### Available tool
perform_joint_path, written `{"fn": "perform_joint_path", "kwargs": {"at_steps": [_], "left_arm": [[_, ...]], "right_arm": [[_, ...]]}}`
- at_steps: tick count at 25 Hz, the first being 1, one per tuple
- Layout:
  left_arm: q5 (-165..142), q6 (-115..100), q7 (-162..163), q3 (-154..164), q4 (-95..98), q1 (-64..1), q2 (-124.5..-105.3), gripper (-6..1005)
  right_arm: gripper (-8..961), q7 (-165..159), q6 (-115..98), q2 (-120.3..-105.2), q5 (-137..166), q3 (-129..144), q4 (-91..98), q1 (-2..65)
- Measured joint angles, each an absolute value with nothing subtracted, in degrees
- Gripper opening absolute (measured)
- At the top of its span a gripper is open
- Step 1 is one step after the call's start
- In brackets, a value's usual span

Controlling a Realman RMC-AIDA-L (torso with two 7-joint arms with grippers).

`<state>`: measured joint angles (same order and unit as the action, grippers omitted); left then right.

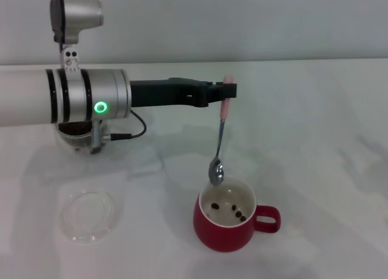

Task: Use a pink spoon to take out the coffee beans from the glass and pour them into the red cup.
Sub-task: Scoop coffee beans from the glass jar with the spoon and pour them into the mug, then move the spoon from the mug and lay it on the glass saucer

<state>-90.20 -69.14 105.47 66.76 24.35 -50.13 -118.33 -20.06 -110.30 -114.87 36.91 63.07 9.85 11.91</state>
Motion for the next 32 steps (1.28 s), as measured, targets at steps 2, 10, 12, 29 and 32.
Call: {"fn": "perform_joint_path", "kwargs": {"at_steps": [2,10,12,29,32], "left_arm": [[-90.3,-69.8,105.9,66.8,25.4,-50.4,-118.55,133],[-87.5,-72.3,107.7,66.1,33.6,-41.2,-117.99,133],[-86.0,-72.4,108.0,66.0,36.6,-37.5,-117.41,133],[-82.8,-72.5,103.5,63.1,38.8,-19.4,-112.38,132],[-83.4,-72.5,103.3,63.0,37.4,-18.9,-111.99,132]], "right_arm": [[545,-20.0,-110.3,-114.87,36.9,63.0,9.8,11.6],[544,-20.1,-110.9,-114.84,36.9,62.8,9.8,11.2],[544,-20.2,-110.9,-114.82,36.9,62.8,9.9,11.2],[543,-27.9,-108.7,-114.97,36.3,52.6,9.9,11.8],[540,-29.7,-109.1,-115.03,36.0,51.9,9.8,11.5]]}}
